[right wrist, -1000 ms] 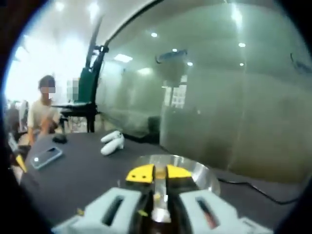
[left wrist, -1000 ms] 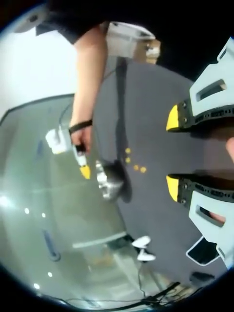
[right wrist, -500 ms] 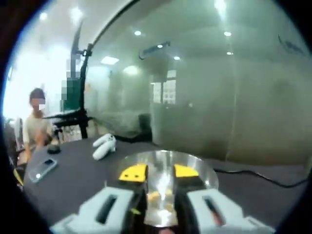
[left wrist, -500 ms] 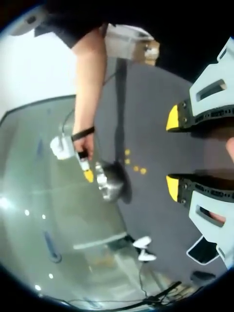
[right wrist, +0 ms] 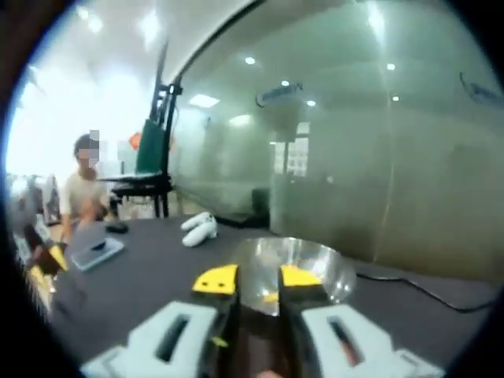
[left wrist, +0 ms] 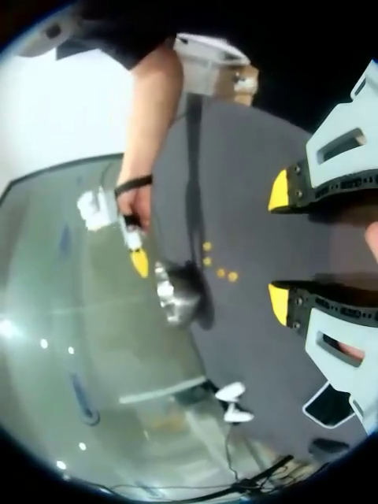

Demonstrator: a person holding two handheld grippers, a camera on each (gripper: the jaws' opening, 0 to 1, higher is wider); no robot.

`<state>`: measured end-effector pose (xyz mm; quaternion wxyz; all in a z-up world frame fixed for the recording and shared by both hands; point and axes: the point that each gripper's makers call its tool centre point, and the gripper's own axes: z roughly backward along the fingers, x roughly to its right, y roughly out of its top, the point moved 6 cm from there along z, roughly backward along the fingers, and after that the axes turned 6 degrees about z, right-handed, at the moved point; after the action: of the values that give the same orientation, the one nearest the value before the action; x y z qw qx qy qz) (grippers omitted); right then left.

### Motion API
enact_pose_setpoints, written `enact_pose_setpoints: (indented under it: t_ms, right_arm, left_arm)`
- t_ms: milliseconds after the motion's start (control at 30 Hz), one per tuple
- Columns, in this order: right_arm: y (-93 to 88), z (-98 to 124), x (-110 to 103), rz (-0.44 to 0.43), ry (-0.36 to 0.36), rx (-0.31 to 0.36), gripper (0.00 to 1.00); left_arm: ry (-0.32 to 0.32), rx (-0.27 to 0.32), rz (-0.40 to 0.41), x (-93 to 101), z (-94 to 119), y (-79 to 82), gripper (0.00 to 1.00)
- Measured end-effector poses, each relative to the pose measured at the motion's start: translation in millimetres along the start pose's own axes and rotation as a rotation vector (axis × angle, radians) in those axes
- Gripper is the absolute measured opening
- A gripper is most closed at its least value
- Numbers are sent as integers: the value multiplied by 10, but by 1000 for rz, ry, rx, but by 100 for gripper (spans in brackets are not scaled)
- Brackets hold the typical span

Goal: Pick up the QQ candy scattered on the table and place it into the stainless steel bowl on the table

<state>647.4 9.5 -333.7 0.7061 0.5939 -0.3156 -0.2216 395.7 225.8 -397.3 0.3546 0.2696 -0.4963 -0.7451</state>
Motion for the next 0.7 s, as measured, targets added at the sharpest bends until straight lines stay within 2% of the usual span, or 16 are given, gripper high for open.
enact_pose_setpoints:
  t_ms: [100,167,367,533,700]
  right_arm:
    - [-42,211,-68,-29,16,4,19]
    - [-130,321,-157,-15,18,-5,19]
    - [-353,585,-246,-4,42,-46,19]
    - [-517,759,-371,37,43,-82,19]
    - [-653,877,-452,24,53,-99,19]
  left_arm:
    - [3,3,3,-8,5,-1,35]
    - [2,4,3,-6,9,2,35]
    - [-11,3,-7,24,4,14,35]
    - [-5,3,-5,9,5,9,35]
    - [-1,6,-3,-10,10,7,35]
